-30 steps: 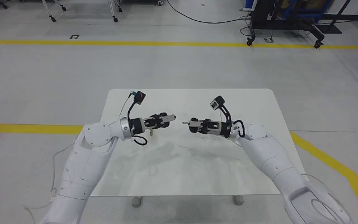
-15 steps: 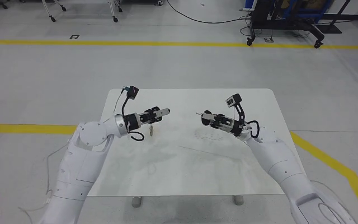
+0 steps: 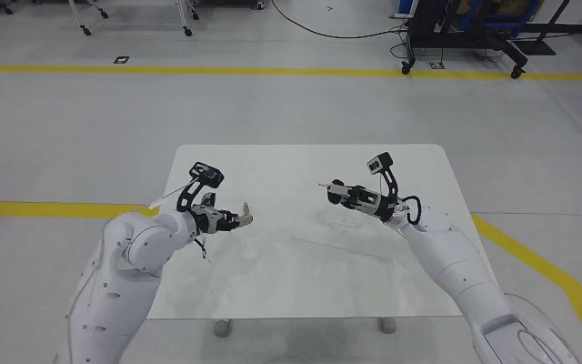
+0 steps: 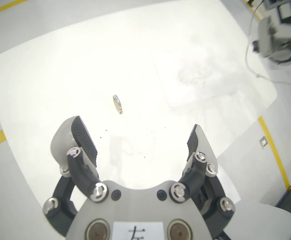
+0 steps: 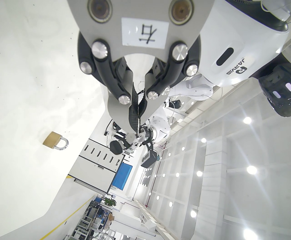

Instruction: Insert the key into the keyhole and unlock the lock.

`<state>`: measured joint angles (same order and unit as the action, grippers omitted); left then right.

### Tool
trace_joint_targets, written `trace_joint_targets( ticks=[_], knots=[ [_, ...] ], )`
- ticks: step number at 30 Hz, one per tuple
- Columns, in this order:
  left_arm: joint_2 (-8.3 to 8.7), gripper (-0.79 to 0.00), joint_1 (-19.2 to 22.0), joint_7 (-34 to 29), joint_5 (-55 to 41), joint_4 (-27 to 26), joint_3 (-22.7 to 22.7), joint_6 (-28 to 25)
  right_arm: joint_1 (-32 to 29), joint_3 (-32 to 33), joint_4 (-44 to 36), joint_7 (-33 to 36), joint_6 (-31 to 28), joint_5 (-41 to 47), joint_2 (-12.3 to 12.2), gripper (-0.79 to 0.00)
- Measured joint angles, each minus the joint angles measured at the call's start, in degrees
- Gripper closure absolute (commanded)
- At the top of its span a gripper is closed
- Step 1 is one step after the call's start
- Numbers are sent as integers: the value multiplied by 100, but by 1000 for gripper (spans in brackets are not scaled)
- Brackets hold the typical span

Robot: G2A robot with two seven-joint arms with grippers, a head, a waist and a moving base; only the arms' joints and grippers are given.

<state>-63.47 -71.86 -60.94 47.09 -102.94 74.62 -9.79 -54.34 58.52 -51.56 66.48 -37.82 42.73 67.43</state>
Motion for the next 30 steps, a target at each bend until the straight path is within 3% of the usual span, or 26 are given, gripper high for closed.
trace_joint_targets(
  ticks=[3,7,13,19,28,30],
  knots=[
    [-82,-770,340,244,376,584,-559,97,0,0,0,0,0,0,0,0],
    [-187,-591,809,355,696,1251,-1089,330,0,0,0,0,0,0,0,0],
    [-277,-416,1169,239,1049,1730,-1490,539,0,0,0,0,0,0,0,0],
    [-360,-329,1364,297,1189,2042,-1753,665,0,0,0,0,0,0,0,0],
    [-464,-283,1593,411,1156,2423,-1946,747,0,0,0,0,0,0,0,0],
    [-484,-206,1633,453,1117,2507,-1967,753,0,0,0,0,0,0,0,0]
  ],
)
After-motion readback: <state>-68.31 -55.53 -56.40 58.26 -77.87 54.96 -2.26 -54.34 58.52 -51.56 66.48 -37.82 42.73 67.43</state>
